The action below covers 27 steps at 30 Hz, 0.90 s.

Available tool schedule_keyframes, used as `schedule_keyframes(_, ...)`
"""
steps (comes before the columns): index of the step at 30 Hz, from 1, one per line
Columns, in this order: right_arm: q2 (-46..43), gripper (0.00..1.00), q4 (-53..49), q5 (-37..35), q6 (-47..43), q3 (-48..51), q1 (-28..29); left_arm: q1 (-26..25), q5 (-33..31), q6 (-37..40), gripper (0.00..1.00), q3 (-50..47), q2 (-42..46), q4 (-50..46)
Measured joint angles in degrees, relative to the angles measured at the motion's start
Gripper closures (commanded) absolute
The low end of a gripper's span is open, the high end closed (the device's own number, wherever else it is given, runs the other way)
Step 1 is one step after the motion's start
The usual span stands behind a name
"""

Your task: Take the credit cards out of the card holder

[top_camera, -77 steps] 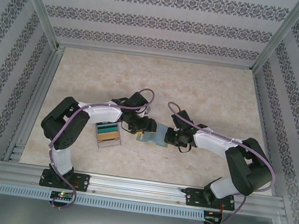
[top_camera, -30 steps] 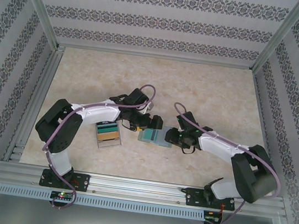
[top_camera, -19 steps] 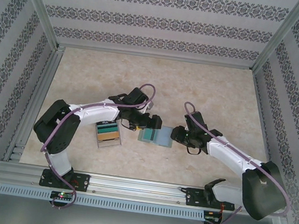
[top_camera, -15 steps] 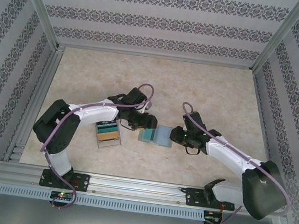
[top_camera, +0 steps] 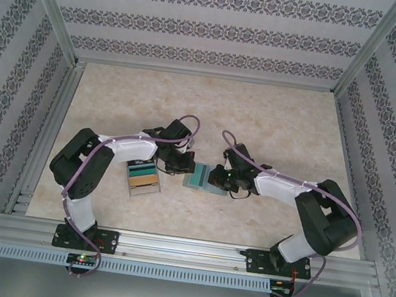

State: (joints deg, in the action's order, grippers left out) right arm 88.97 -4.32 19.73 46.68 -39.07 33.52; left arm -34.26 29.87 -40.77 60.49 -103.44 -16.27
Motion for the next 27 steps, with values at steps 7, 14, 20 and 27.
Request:
schedule_keyframes(7, 2.3, 0.82, 3.8, 3.2, 1.8, 0.0, -0.4, 0.0, 0.3, 0.0, 0.97, -0.4, -1.9, 0.2)
schedule_keyframes(14, 2.4, 0.82, 4.7, 3.9, 2.7, 0.0, -0.4, 0.0, 0.6, 0.0, 0.97, -0.4, -2.0, 0.3)
schedule_keyframes(20, 2.3, 0.81, 4.8, 3.8, 2.7, -0.1, -0.4, 0.0, 0.6, 0.0, 0.97, -0.4, -2.0, 0.3)
schedule_keyframes(27, 1.0, 0.8, 2.3, 1.9, 2.4, -2.8, 0.4, 0.3, 0.5, 0.0, 0.95, -0.4, -1.4, -0.1)
